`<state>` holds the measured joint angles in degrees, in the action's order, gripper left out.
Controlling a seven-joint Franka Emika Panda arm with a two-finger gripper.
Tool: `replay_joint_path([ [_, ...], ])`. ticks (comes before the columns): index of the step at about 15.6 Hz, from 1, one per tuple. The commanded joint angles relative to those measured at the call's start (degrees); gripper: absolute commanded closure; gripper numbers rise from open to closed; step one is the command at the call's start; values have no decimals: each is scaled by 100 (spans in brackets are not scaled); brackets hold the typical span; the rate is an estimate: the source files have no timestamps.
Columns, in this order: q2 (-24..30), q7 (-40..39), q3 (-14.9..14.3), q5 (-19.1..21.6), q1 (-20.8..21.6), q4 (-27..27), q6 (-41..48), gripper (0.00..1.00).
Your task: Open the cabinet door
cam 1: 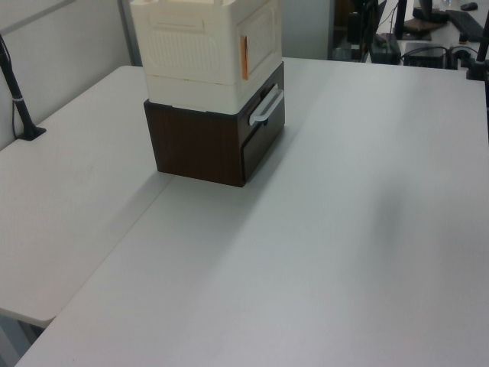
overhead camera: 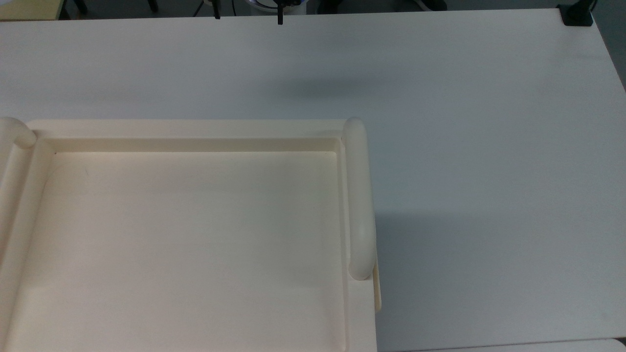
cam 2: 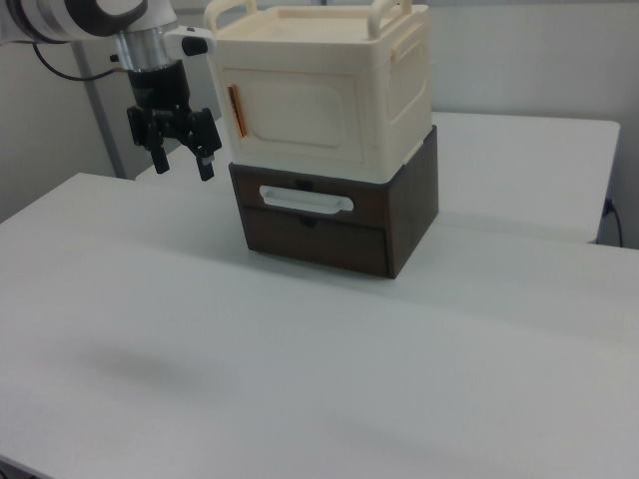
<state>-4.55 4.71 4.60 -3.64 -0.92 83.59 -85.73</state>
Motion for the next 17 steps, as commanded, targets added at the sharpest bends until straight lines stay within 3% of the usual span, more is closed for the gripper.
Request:
replay_joint_path([
  [1, 191, 100, 76, -49, -48, 211, -92, 0],
  [13, 122, -93, 49, 30, -40, 184, -128, 0],
  [17, 33, -339, 93, 48, 13, 88, -733, 0],
])
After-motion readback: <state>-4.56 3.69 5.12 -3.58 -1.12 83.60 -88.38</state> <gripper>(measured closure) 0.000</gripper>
